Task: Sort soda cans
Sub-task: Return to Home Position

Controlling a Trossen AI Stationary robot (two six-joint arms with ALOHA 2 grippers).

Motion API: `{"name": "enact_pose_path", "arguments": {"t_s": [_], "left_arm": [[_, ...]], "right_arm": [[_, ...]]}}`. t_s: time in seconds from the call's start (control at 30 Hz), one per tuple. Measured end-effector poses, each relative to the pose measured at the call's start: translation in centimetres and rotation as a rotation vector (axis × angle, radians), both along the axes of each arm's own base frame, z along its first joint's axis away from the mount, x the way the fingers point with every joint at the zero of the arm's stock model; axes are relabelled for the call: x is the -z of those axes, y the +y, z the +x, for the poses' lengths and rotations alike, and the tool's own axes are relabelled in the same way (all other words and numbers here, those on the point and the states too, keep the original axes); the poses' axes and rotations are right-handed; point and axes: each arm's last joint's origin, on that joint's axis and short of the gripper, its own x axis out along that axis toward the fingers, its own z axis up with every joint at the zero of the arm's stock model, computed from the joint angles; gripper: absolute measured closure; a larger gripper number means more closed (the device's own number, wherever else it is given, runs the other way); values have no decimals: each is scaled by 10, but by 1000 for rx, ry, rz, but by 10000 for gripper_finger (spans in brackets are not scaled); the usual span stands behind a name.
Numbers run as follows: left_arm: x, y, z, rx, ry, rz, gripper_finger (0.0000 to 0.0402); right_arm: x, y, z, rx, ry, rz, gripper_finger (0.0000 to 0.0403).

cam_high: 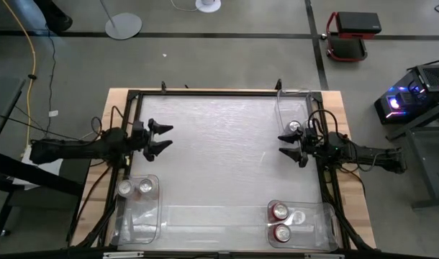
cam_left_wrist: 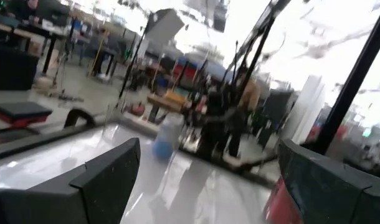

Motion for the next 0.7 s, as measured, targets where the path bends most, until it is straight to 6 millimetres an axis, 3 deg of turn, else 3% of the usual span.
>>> {"name": "enact_pose_path", "arguments": {"t_s": [0.7], "left_arm": [[23, -22, -9, 51, 265, 184, 49]], "right_arm": [[0, 0, 0, 0, 0, 2, 96]]}}
